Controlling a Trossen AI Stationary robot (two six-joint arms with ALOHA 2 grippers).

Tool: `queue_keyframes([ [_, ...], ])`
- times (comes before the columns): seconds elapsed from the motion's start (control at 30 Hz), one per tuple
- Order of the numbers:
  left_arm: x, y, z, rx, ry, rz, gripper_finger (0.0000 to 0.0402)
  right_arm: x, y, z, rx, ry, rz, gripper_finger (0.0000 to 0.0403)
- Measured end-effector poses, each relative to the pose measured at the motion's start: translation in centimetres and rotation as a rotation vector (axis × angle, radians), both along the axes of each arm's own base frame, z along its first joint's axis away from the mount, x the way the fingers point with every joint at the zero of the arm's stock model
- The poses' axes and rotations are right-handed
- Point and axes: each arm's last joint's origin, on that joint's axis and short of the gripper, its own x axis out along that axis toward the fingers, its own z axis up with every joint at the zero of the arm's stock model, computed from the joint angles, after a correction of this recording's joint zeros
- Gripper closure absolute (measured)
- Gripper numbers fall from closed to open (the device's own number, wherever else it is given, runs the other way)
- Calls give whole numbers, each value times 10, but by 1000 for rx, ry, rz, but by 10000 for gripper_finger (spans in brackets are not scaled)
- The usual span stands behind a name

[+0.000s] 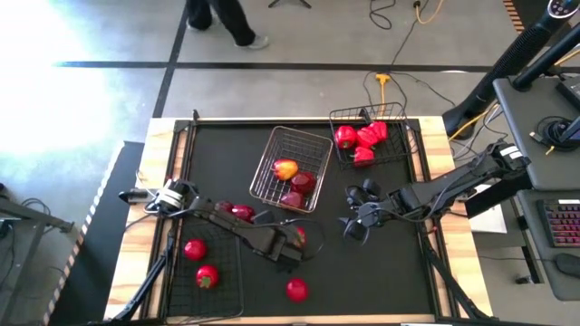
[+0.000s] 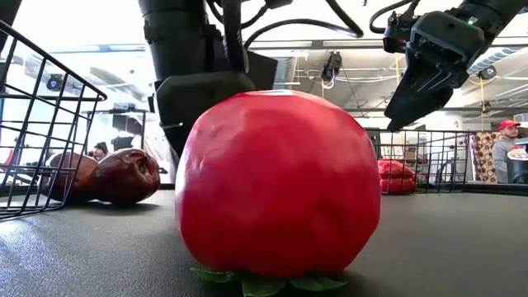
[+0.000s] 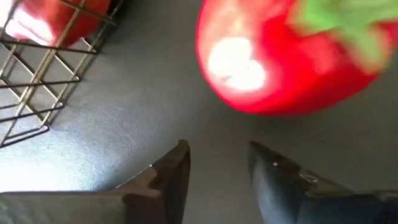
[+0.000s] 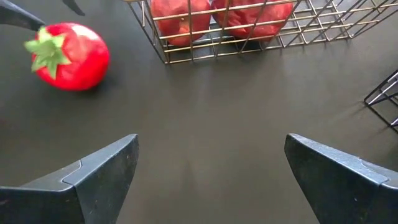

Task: Sort produce into baskets
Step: Put the red tomato into the bottom black wire basket

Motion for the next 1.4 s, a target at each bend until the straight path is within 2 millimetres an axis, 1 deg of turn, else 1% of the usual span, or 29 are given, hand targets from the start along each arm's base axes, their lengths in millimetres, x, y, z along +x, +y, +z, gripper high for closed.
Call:
queue_keyframes([
  [0.07,1,-1,3,-2,-5,0,269,0,0,0,0,0,0,9],
  [0.13,2,-2,6,-3,-11,-3,269,0,0,0,0,0,0,9],
  [0.23,3,-4,9,-4,-12,-8,254,0,0,0,0,0,0,9],
  [0.33,2,-4,11,-5,-10,-9,224,0,0,0,0,0,0,9],
  [0.47,1,-4,11,0,5,-3,173,0,0,0,0,0,0,9],
  [0.63,0,-3,11,8,0,38,113,0,0,0,0,1,0,9],
  [0.8,3,-4,17,7,-23,23,75,0,0,0,0,0,0,9],
  [0.93,9,-6,25,13,-59,-9,61,0,0,0,0,0,0,9],
  [1.03,12,-4,26,14,-83,-12,56,0,0,0,0,-1,0,9],
  [1.13,16,2,21,22,-82,1,54,0,0,0,0,-1,0,9],
  [1.3,25,4,1,33,-62,-13,54,0,0,0,0,-1,0,9],
  [1.4,29,4,-7,43,-45,-36,54,0,0,0,0,0,0,9],
])
